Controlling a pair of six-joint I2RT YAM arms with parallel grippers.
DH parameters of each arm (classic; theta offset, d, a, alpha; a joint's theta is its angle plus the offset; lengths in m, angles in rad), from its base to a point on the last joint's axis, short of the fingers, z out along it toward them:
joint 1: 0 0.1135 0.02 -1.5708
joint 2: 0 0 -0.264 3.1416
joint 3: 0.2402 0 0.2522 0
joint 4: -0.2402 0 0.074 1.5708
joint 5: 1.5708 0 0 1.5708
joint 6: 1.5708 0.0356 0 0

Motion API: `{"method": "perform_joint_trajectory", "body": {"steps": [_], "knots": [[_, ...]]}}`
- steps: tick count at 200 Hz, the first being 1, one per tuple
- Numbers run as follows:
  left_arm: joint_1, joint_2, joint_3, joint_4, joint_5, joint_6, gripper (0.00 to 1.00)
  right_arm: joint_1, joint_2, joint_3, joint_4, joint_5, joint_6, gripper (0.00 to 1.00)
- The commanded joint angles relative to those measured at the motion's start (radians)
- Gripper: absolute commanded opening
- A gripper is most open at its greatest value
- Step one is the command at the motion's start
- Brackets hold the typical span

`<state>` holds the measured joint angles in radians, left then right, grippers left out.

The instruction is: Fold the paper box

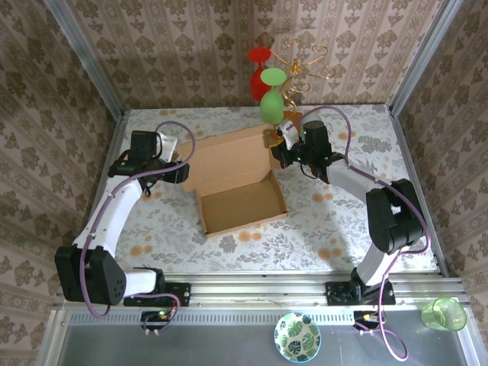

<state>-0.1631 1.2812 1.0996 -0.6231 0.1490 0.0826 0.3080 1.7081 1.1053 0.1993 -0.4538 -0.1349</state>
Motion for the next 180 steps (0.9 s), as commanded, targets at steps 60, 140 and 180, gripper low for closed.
{"method": "perform_joint_trajectory", "body": {"steps": [60, 140, 180], "knots": [[-0.009, 0.078, -0.024, 0.124, 0.106, -0.079, 0.33, 0.006, -0.004, -0.009, 0.039, 0.000, 0.033, 0.00], [-0.049, 0.087, 0.001, 0.203, -0.015, -0.248, 0.00, 0.123, -0.009, -0.101, 0.313, 0.289, 0.259, 0.00], [-0.035, 0.010, -0.098, 0.460, -0.021, -0.346, 0.00, 0.186, 0.040, -0.098, 0.507, 0.451, 0.387, 0.00]]}}
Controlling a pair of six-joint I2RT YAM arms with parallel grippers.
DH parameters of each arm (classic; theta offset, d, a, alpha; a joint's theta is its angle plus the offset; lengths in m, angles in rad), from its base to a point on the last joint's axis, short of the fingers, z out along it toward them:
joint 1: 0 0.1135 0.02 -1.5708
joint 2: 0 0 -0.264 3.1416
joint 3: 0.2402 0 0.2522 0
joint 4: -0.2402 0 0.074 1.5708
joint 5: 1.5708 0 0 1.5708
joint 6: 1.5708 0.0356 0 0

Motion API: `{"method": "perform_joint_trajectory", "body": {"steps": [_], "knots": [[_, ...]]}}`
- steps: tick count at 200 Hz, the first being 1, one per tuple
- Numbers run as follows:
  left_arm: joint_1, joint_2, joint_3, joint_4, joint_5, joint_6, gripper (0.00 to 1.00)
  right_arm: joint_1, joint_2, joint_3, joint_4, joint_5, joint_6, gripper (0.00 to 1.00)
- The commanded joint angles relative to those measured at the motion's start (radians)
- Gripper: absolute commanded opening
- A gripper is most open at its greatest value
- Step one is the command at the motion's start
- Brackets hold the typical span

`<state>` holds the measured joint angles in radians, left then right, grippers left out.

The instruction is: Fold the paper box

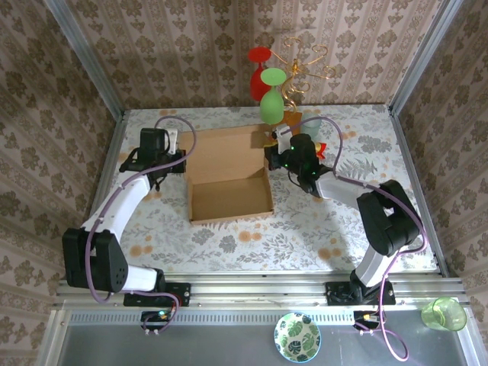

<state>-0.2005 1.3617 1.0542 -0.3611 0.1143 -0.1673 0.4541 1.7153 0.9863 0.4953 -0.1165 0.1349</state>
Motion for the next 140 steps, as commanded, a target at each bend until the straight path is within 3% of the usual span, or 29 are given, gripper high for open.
{"method": "perform_joint_trajectory", "body": {"steps": [1, 76, 140], "knots": [[0.002, -0.071, -0.056, 0.202, 0.014, -0.100, 0.00, 0.040, 0.035, 0.023, 0.213, 0.115, 0.119, 0.00], [0.082, -0.095, -0.273, 0.592, 0.083, -0.183, 0.00, 0.073, 0.238, 0.149, 0.402, 0.220, 0.207, 0.00], [0.096, -0.138, -0.453, 0.862, 0.071, -0.243, 0.00, 0.087, 0.300, 0.103, 0.552, 0.255, 0.193, 0.00]]}}
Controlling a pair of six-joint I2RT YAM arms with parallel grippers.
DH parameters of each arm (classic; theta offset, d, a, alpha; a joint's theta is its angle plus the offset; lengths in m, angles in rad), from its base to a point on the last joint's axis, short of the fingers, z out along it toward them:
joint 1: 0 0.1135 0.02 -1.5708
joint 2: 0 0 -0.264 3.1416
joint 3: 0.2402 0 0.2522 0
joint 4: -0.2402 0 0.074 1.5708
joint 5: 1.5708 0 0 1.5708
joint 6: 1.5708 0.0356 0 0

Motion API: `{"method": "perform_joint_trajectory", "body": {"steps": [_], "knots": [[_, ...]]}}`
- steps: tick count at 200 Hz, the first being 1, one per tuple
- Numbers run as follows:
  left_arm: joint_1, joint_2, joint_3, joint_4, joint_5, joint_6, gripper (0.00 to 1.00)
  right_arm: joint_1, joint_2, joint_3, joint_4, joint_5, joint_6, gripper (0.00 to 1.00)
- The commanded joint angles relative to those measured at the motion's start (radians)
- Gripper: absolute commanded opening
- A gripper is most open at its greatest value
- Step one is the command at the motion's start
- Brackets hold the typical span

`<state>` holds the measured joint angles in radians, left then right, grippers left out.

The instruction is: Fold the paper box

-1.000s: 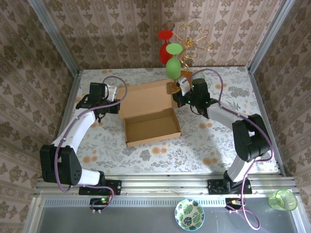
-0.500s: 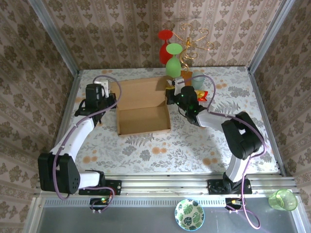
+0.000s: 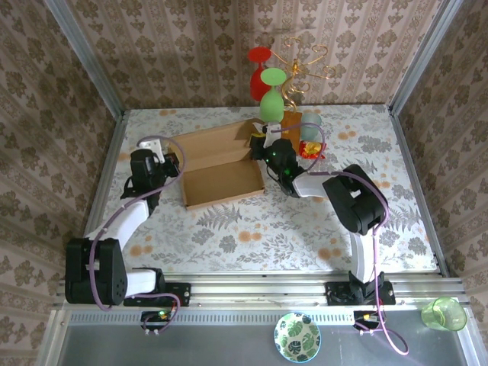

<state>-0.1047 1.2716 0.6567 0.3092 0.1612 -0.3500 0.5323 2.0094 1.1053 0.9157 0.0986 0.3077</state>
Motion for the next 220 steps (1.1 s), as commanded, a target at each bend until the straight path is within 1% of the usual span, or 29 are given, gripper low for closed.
{"method": "perform_joint_trajectory", "body": {"steps": [1, 48, 87, 150, 220], "knots": [[0.000, -0.048, -0.058, 0.196, 0.023, -0.061, 0.00, 0.009, 0.007, -0.018, 0.133, 0.041, 0.019, 0.00], [-0.011, -0.094, -0.197, 0.331, -0.030, -0.082, 0.00, 0.012, 0.029, -0.064, 0.184, 0.010, 0.000, 0.00], [-0.041, -0.094, -0.251, 0.401, -0.053, -0.097, 0.00, 0.012, 0.054, -0.098, 0.229, 0.012, 0.007, 0.00], [-0.099, -0.127, -0.363, 0.439, -0.113, -0.095, 0.00, 0.014, 0.048, -0.153, 0.260, 0.016, 0.007, 0.00], [-0.176, -0.194, -0.443, 0.428, -0.202, -0.060, 0.00, 0.012, 0.038, -0.209, 0.312, 0.038, 0.020, 0.08]]}}
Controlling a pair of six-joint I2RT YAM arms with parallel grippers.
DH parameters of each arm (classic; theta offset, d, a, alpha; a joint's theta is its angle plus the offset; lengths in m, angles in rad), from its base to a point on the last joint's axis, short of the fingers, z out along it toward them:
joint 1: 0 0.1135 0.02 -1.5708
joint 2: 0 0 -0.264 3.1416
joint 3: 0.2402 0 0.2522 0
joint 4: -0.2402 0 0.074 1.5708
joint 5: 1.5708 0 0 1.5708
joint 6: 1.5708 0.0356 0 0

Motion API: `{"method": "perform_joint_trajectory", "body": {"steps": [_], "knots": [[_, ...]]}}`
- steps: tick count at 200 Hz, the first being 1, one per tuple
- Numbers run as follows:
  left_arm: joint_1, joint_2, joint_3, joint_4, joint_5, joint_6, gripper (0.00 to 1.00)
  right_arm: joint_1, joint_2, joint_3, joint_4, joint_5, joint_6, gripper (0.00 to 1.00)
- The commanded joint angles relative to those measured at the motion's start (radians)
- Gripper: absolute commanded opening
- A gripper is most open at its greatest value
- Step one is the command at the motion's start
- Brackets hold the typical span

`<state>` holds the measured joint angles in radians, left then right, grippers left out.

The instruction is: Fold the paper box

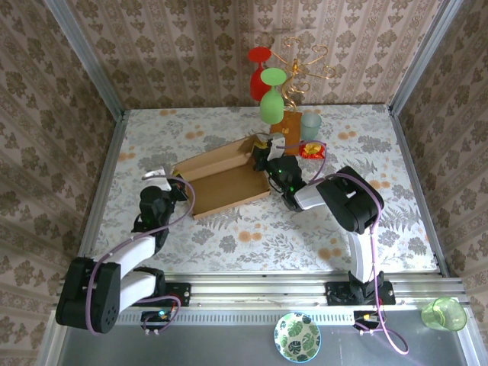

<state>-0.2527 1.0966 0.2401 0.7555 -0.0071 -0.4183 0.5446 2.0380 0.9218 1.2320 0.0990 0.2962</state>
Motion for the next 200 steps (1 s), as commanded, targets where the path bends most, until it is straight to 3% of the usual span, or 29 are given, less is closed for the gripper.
{"method": "perform_joint_trajectory", "body": {"steps": [1, 60, 102, 160, 200], "knots": [[-0.029, -0.020, -0.027, -0.020, -0.036, 0.009, 0.00, 0.001, 0.009, -0.026, -0.004, 0.038, 0.032, 0.08], [-0.096, -0.024, -0.062, -0.031, -0.151, 0.038, 0.00, -0.001, -0.032, -0.039, -0.040, 0.042, 0.107, 0.15], [-0.122, 0.011, -0.069, 0.003, -0.175, 0.051, 0.00, 0.000, -0.063, -0.075, -0.070, 0.050, 0.119, 0.21], [-0.152, 0.057, -0.071, 0.013, -0.208, 0.073, 0.00, 0.000, -0.157, -0.117, -0.189, 0.095, 0.168, 0.43], [-0.169, 0.077, -0.056, 0.001, -0.224, 0.083, 0.00, 0.000, -0.220, -0.121, -0.273, 0.099, 0.250, 0.50]]}}
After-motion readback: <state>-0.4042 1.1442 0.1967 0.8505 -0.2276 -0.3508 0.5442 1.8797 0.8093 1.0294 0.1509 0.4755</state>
